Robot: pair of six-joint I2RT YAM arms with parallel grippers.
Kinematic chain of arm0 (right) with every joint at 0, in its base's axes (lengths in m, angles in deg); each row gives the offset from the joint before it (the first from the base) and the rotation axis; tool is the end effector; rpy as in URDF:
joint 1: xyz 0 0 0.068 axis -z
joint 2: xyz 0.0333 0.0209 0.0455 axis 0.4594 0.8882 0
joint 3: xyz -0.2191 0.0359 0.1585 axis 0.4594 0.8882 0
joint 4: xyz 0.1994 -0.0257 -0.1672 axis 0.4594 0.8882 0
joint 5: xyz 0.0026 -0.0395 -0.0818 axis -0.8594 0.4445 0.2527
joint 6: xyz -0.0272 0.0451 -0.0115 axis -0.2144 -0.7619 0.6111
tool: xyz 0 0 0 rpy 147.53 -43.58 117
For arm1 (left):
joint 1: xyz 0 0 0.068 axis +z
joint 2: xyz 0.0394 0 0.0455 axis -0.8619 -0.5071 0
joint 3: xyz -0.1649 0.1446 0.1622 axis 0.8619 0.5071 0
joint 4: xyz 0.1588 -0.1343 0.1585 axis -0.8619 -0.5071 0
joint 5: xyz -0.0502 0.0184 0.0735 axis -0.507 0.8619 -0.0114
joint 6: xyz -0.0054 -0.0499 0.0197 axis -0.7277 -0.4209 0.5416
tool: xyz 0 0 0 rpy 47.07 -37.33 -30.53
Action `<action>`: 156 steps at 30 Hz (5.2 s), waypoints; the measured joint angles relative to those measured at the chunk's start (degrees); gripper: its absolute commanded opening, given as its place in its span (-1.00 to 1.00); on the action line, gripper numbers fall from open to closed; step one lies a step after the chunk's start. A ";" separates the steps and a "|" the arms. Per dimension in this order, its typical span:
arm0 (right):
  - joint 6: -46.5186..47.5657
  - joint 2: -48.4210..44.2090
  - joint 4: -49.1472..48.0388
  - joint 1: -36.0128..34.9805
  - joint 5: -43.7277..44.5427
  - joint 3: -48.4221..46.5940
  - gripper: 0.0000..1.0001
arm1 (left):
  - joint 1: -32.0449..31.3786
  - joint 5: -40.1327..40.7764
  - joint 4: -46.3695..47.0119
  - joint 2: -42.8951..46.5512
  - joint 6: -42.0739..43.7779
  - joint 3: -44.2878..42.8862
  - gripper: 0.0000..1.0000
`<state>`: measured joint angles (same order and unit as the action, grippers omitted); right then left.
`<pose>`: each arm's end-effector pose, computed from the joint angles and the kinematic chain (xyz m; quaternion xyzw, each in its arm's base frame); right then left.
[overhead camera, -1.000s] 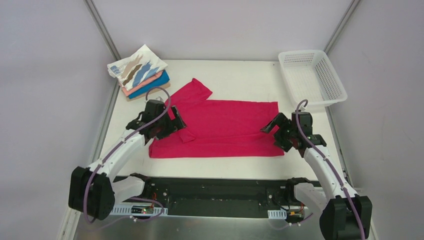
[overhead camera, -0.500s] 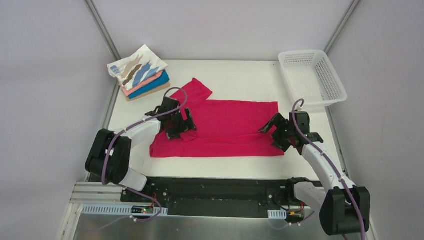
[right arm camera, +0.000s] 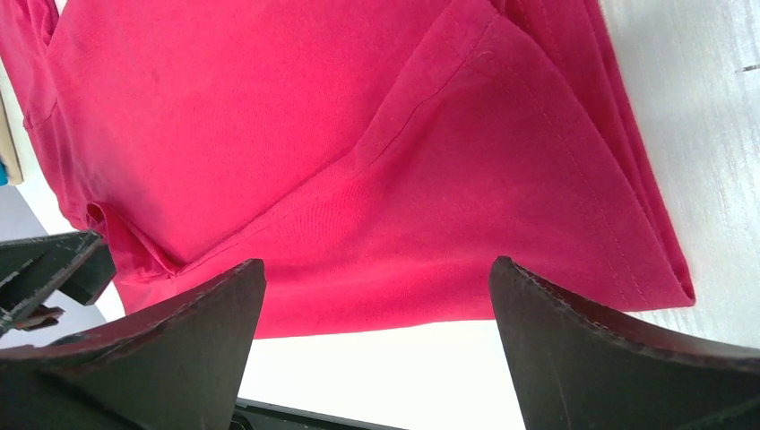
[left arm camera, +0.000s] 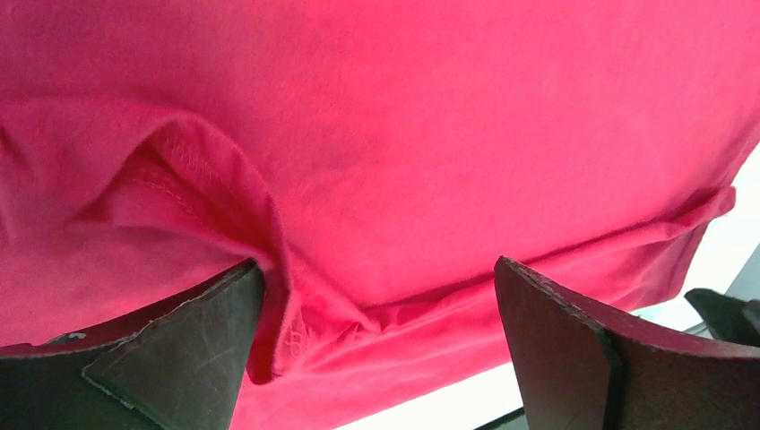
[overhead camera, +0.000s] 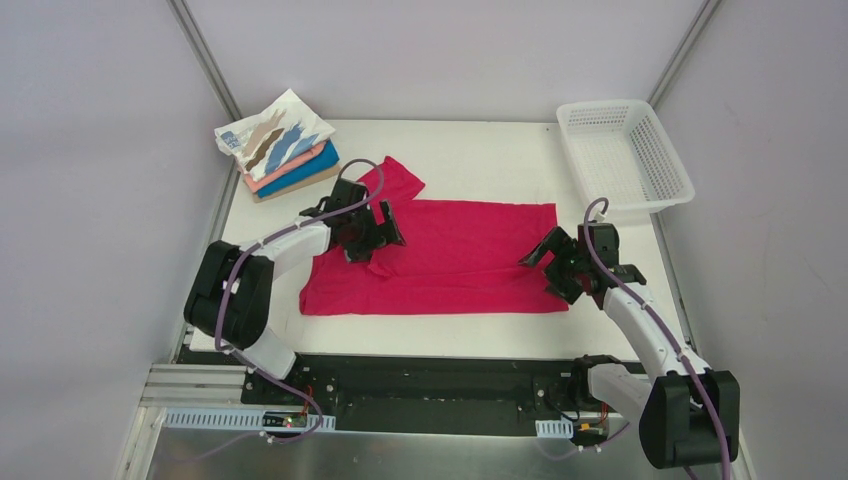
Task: Fold and stack the t-shirts
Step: Fold the flattened tshirt in 1/3 of the way, then grab the side of the flattened tshirt furthest away from the robot with both arms, then fold the other side of the tshirt into a rectangle
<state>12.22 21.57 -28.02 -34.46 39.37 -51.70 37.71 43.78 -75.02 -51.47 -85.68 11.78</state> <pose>0.2017 0.0323 0.2098 0.1449 0.9135 0.2045 0.3206 0.2942 -0.1267 0.1933 -0.1070 0.9208 -0.2786 0.2513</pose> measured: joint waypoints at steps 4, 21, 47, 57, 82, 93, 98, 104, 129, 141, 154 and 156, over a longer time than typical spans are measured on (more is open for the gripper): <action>0.09 0.15 0.04 0.00 0.59 -0.02 0.99 | -0.26 -0.04 0.13 -5.14 0.31 -5.16 0.98; 3.65 2.71 1.38 -2.03 6.75 -6.47 0.99 | -0.28 10.73 -8.76 -4.33 8.66 -16.28 0.98; 10.67 45.64 2.62 -3.21 29.44 -47.58 0.99 | 6.03 17.62 -12.11 -61.37 20.79 -85.53 0.21; 9.44 45.64 2.97 -2.45 29.07 -43.67 0.99 | 4.66 21.51 -9.88 -62.29 23.32 -85.53 -0.31; 4.39 58.07 3.21 -2.05 33.75 -56.68 0.71 | 1.92 27.47 -10.95 -51.76 28.28 -72.63 -1.00; 2.82 67.47 10.32 -2.99 39.56 -65.68 0.28 | 1.88 27.47 -9.35 -41.59 27.26 -61.68 -1.00; 2.05 70.66 14.58 -2.99 40.17 -70.03 0.16 | 1.88 27.47 -9.29 -38.47 25.75 -54.75 -1.00; 1.29 70.86 17.81 -3.19 41.42 -70.58 -0.11 | 1.88 27.50 -9.44 -34.10 23.19 -48.89 -1.00; 5.77 57.99 11.17 -6.71 44.70 -58.16 -1.00 | 0.85 27.63 -9.22 -12.87 13.86 -29.75 -1.00; 8.37 54.21 9.90 -7.19 45.38 -50.77 -1.00 | -2.62 28.89 -14.97 1.88 8.17 -17.40 -1.00; 10.95 45.83 8.26 -7.78 46.58 -44.50 -1.00 | -8.66 31.93 -24.35 18.01 -1.07 -9.14 -1.00; 11.23 45.66 7.93 -7.82 46.53 -43.95 -1.00 | -9.84 32.17 -25.53 19.47 -2.54 -8.28 -1.00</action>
<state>23.45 67.23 -20.09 -42.29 85.90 -95.66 27.87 75.95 -100.54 -32.00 -88.21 3.50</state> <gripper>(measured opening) 0.005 0.005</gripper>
